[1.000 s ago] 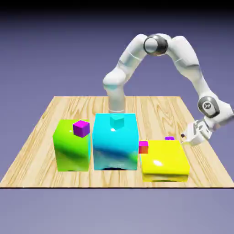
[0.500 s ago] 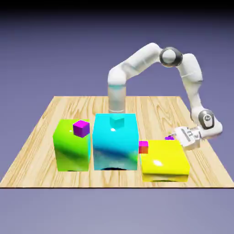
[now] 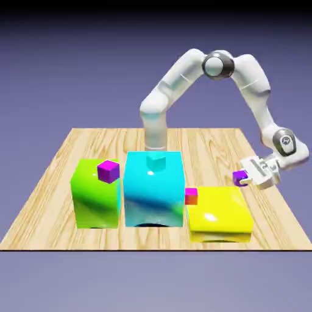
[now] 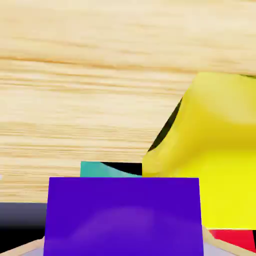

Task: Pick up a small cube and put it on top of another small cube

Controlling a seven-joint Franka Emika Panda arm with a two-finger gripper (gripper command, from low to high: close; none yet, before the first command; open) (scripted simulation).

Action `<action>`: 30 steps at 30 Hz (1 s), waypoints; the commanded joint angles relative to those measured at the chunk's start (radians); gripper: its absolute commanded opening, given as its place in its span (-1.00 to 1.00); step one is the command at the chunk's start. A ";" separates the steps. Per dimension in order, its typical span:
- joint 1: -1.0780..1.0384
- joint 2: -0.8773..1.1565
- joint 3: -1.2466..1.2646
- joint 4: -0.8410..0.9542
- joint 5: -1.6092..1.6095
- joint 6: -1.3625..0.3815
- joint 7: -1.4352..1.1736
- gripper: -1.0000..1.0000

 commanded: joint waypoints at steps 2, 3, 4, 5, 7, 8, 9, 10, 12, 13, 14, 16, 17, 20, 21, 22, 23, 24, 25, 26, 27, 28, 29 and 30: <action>-0.073 -0.064 0.045 -0.050 -0.042 0.009 -0.022 -1.00; -0.109 -0.096 0.066 -0.076 -0.061 0.013 -0.034 -1.00; -0.145 -0.129 0.088 -0.101 -0.080 0.017 -0.046 -1.00; -0.181 -0.161 0.110 -0.126 -0.100 0.021 -0.058 -1.00; -0.254 -0.225 0.153 -0.176 -0.138 0.028 -0.081 -1.00; -0.290 -0.257 0.175 -0.202 -0.158 0.032 -0.093 -1.00; -0.326 -0.289 0.196 -0.227 -0.177 0.036 -0.105 -1.00; -0.362 -0.321 0.218 -0.252 -0.196 0.040 -0.117 -1.00; -0.435 -0.385 0.261 -0.303 -0.235 0.048 -0.140 -1.00; -0.471 -0.417 0.283 -0.328 -0.254 0.052 -0.152 -1.00; -0.507 -0.449 0.304 -0.353 -0.273 0.056 -0.164 -1.00; -0.580 -0.513 0.348 -0.403 -0.312 0.063 -0.187 -1.00; -0.616 -0.545 0.369 -0.429 -0.331 0.067 -0.199 -1.00; -0.725 -0.641 0.434 -0.504 -0.389 0.079 -0.235 -1.00; -0.761 -0.673 0.456 -0.530 -0.409 0.083 -0.246 -1.00; -0.797 -0.705 0.478 -0.555 -0.428 0.087 -0.258 -1.00; -0.834 -0.737 0.499 -0.580 -0.447 0.091 -0.270 -1.00; -0.870 -0.769 0.521 -0.605 -0.467 0.094 -0.282 -1.00; -0.906 -0.801 0.543 -0.630 -0.486 0.098 -0.294 -1.00; -0.942 -0.833 0.564 -0.656 -0.505 0.102 -0.305 -1.00; -0.979 -0.864 0.581 -0.681 -0.521 0.103 -0.322 -1.00; -1.015 -0.893 0.590 -0.708 -0.530 0.098 -0.348 -1.00; -1.027 -0.897 0.569 -0.719 -0.512 0.080 -0.383 -1.00; -1.027 -0.896 0.565 -0.719 -0.509 0.077 -0.387 -1.00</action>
